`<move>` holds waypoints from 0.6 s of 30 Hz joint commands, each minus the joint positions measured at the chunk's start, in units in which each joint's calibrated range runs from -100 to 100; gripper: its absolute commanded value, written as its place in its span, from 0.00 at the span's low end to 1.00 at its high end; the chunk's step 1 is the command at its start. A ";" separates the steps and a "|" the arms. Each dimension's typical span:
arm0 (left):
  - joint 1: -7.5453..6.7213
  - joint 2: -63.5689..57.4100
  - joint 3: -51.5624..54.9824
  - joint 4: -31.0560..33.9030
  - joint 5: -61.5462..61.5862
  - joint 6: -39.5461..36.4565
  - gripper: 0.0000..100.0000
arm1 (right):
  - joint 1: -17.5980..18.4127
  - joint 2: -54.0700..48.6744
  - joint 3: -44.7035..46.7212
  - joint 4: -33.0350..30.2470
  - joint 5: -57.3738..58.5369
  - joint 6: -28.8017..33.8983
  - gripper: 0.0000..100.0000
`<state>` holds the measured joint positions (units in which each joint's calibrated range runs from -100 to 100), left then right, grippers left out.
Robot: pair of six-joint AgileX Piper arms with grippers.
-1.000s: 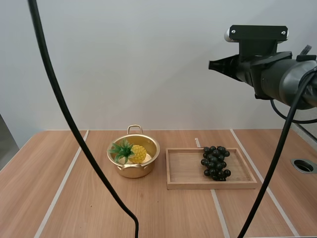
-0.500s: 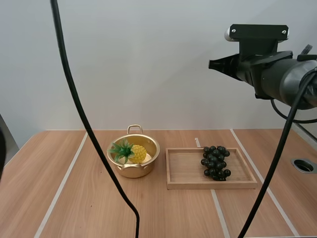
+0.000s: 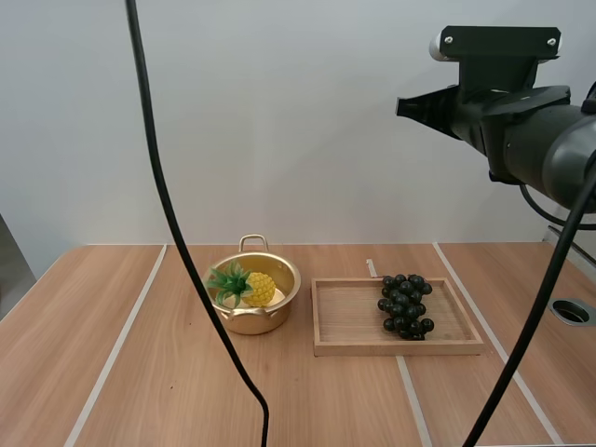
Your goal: Open the pot, put the pineapple inside, and close it
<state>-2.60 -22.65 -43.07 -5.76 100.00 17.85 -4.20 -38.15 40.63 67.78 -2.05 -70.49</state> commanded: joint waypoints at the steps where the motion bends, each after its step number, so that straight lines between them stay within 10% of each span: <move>1: -0.01 -1.01 4.58 -0.17 0.00 -0.46 0.00 | -0.14 -0.63 0.21 -0.80 -0.53 -0.07 0.00; 18: -0.01 1.15 29.21 -0.85 -3.14 1.19 0.00 | -0.14 -0.63 0.21 -0.80 -0.53 -0.07 0.00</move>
<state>-2.60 -22.87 -16.20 -5.76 100.00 18.92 -4.20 -38.15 40.74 67.78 -2.05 -70.49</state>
